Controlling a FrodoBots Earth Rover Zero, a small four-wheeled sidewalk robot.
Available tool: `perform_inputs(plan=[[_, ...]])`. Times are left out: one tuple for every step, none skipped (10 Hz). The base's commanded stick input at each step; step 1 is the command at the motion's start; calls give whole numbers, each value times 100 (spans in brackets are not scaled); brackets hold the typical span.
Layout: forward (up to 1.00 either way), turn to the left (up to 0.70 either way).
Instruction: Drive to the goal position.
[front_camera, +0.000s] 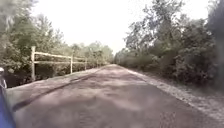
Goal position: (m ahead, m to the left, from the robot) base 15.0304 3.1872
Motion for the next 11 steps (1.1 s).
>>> perform_inputs(plan=[[70, 0], [70, 0], [70, 0], [70, 0], [70, 0], [70, 0], [70, 0], [70, 0], [70, 0], [70, 0], [70, 0]])
